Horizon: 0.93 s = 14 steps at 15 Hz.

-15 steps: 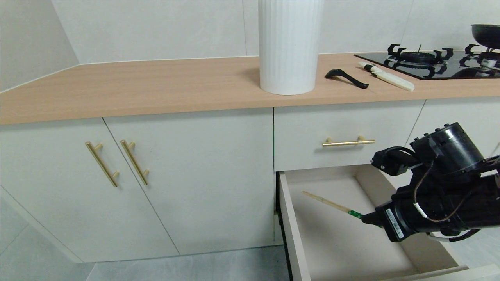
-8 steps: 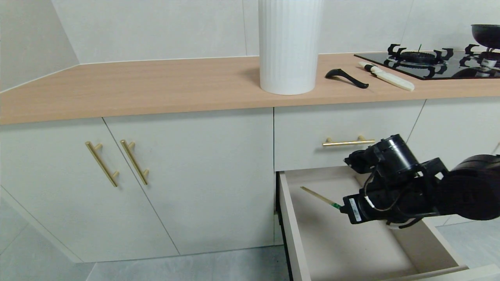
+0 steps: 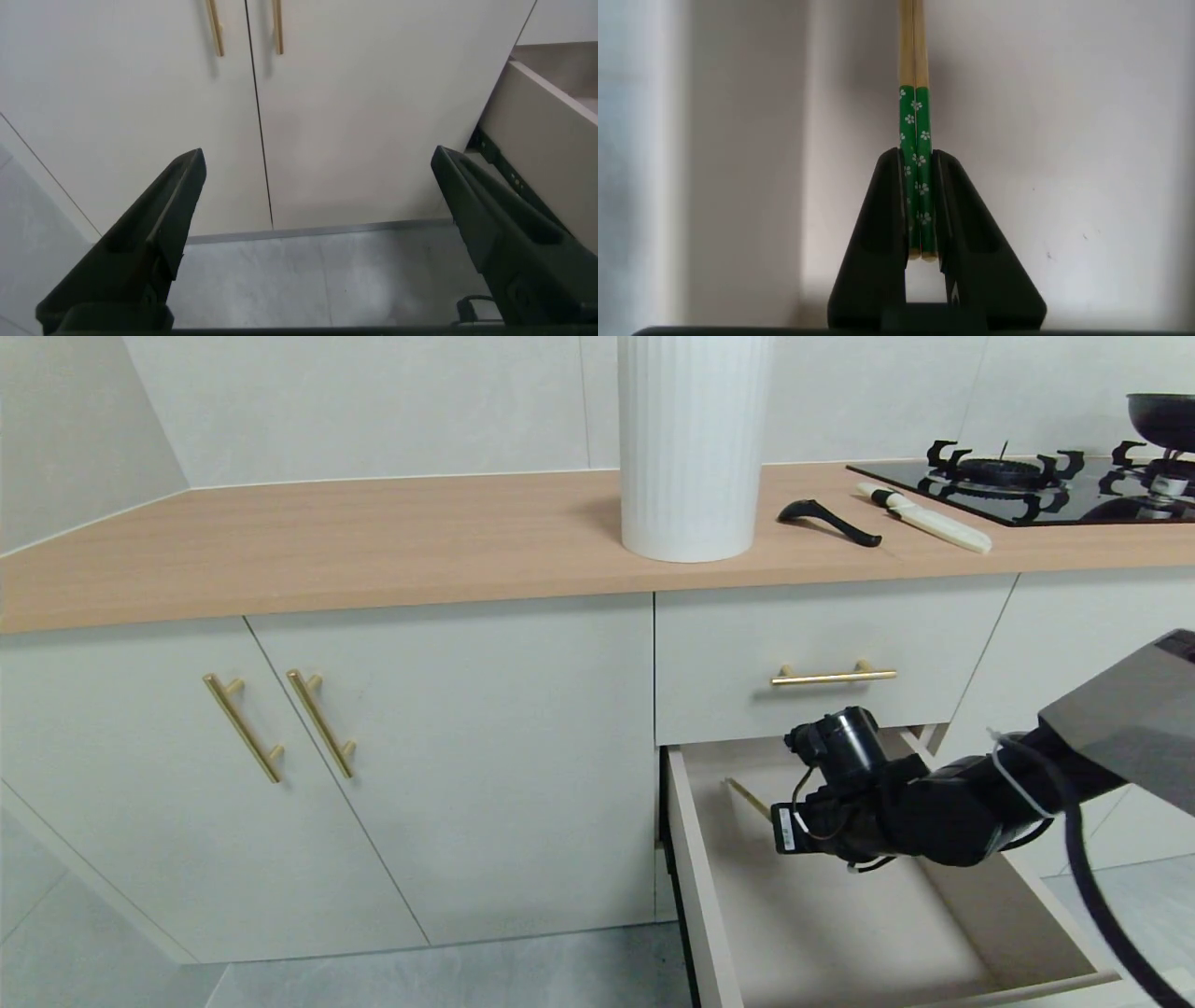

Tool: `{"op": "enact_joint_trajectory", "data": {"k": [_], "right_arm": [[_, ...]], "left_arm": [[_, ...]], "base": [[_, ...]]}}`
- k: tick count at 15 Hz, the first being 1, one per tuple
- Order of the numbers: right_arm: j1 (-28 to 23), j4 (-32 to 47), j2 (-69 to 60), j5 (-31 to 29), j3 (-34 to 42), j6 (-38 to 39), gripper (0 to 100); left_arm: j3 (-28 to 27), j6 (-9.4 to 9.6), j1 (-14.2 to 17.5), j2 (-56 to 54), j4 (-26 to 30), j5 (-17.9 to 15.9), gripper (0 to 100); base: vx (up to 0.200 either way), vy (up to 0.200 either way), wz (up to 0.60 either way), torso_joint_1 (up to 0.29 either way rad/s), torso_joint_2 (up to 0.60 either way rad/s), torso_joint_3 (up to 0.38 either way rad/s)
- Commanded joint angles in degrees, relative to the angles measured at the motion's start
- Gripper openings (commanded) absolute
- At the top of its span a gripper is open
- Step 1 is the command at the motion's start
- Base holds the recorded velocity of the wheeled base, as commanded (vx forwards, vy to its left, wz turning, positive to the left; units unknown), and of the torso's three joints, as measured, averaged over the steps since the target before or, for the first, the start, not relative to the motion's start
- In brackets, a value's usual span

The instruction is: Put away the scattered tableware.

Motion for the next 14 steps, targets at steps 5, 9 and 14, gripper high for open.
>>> {"op": "enact_joint_trajectory", "data": {"k": [5,9,14], "right_arm": [[0.23,-0.78,10.53,-0.08,-0.69,-0.09,0],[0.40,-1.48,12.73,-0.96,-1.30,-0.09,0],[0.40,-1.57,13.43,-2.02,-1.92,-0.09,0]], "left_arm": [[0.02,-0.02,0.04,0.00,0.00,0.01,100],[0.02,-0.02,-0.04,0.00,0.00,0.01,100],[0.02,-0.02,-0.04,0.00,0.00,0.01,100]], "base": [[0.000,0.000,0.00,0.000,0.00,0.000],[0.000,0.000,0.00,0.000,0.00,0.000],[0.000,0.000,0.00,0.000,0.00,0.000]]}}
